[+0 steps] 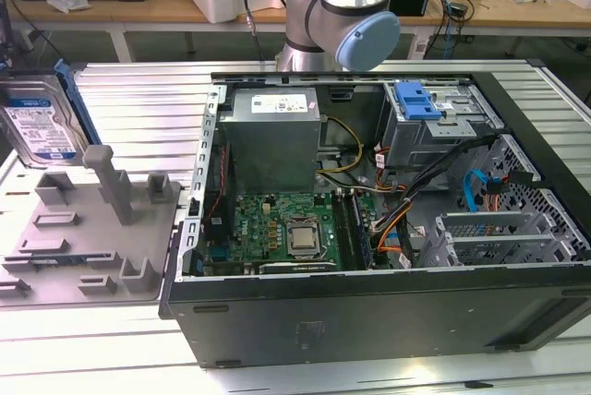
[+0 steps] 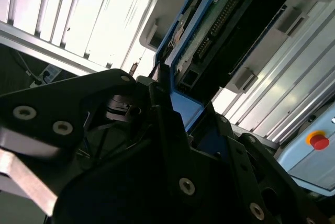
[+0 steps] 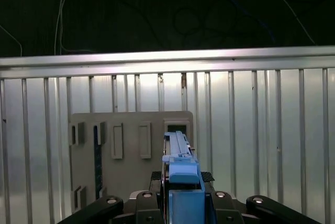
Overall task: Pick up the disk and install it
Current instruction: 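Pick up the disk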
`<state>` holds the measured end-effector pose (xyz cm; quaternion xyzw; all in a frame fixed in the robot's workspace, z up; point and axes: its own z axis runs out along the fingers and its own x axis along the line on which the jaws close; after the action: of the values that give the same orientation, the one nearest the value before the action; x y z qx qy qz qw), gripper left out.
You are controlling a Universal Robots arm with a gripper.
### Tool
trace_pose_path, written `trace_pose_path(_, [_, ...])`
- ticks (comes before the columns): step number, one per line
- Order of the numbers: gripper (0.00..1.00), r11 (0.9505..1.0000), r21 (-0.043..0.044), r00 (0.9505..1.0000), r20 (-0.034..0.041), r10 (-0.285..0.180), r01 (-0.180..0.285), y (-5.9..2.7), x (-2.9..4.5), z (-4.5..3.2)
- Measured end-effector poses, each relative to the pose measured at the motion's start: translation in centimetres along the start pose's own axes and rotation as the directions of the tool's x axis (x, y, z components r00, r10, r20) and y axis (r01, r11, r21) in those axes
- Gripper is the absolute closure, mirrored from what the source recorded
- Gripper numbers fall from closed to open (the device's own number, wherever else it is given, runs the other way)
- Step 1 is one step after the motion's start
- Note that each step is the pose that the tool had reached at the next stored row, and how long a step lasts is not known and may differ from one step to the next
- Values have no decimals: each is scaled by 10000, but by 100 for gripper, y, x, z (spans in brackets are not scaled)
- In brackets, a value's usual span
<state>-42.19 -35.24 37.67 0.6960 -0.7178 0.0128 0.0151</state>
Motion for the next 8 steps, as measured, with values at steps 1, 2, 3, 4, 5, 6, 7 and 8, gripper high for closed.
trace_pose_path(1, [63, 10000, 0, 10000, -10, 0, 0, 0, 1, -18])
trace_pose_path(2, [63, 10000, 0, 10000, -22, 0, 0, 0, 2, -38])
trace_pose_path(3, [63, 10000, 1, 10000, -40, 0, 0, 0, 3, -71])
trace_pose_path(4, [63, 10000, 1, 10000, -48, 0, 0, 0, 4, -89])
trace_pose_path(5, [63, 10000, 2, 10000, -57, 0, 0, 0, 4, -105])
trace_pose_path(6, [63, 10000, 2, 10000, -67, 0, 0, 0, 5, -128])
trace_pose_path(7, [63, 10000, 2, 10000, -77, 0, 0, 0, 6, -145])
trace_pose_path(8, [63, 10000, 3, 10000, -86, 1, -1, 0, 7, -163])
